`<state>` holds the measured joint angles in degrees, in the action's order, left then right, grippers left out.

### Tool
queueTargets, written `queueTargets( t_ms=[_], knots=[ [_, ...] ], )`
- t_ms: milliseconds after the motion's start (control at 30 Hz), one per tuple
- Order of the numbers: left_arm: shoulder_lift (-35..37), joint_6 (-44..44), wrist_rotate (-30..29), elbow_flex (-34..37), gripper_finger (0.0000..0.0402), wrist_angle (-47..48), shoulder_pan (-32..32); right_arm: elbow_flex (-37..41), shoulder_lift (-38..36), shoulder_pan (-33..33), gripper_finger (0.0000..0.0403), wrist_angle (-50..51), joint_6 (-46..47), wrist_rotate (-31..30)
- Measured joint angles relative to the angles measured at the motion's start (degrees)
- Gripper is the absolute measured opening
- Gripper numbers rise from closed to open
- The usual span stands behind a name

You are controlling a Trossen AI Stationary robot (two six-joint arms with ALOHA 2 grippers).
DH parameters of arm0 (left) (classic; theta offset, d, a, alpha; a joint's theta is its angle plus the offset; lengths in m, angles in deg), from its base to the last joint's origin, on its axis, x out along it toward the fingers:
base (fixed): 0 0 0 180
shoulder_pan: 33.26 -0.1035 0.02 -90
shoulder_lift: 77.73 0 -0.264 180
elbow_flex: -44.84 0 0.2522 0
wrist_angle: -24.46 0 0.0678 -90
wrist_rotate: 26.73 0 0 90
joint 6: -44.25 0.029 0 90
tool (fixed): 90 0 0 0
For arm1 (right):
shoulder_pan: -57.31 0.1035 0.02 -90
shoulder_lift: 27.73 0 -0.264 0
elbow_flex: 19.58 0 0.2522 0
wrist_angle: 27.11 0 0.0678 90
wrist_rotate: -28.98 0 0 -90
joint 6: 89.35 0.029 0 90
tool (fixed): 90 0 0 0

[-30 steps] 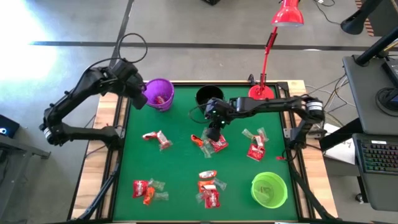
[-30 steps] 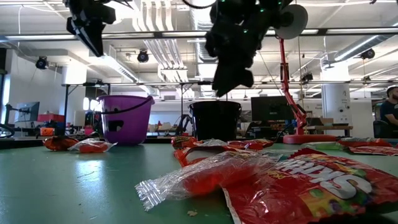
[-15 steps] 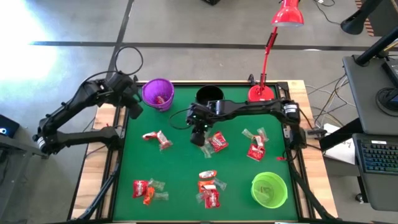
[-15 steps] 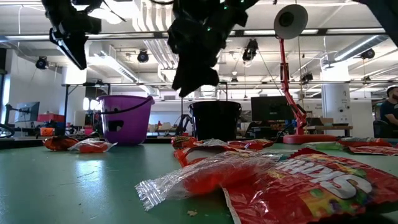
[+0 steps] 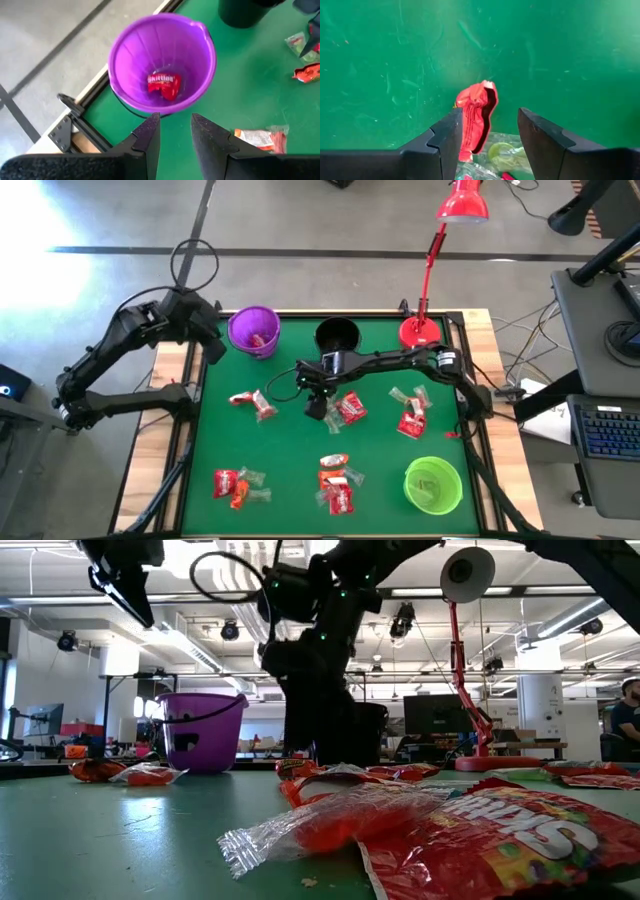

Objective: Sort candy
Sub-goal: Put the orange candy into the black bucket

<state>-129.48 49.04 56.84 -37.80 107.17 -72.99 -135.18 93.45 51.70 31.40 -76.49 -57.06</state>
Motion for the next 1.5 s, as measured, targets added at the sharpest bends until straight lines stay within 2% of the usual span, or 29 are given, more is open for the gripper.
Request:
queueTargets(
  t_ms=[467,600,733,967,1067,1333,1500],
  knots=[
    [-0.1,0.5,0.0,-0.9,0.0092,0.0,0.0,0.4,0.7,0.5,0.0180,0.4,-0.4,1.2],
    [-0.2,0.5,0.0,-0.9,0.0092,0.0,0.0,0.5,0.9,0.9,0.0180,0.4,-0.4,4.2],
    [-0.3,0.5,0.0,-0.9,0.0092,0.0,0.0,0.6,2.5,1.6,0.0180,0.3,-0.8,0.5],
    [-0.3,1.1,0.0,-0.9,0.0092,0.0,0.0,0.7,3.3,1.4,0.0178,-0.1,-0.8,-1.3],
    [-0.3,1.2,0.0,-0.8,0.0092,0.0,0.0,0.7,3.4,1.5,0.0155,-0.1,0.2,-1.1],
    [-0.3,2.2,0.0,-0.8,0.0092,0.1,0.0,0.6,3.3,1.5,0.0037,0.0,0.6,0.1],
    [-0.3,2.2,0.0,-0.8,0.0092,0.1,0.0,-1.8,3.2,1.5,0.0019,0.1,2.7,1.1]
  ],
)
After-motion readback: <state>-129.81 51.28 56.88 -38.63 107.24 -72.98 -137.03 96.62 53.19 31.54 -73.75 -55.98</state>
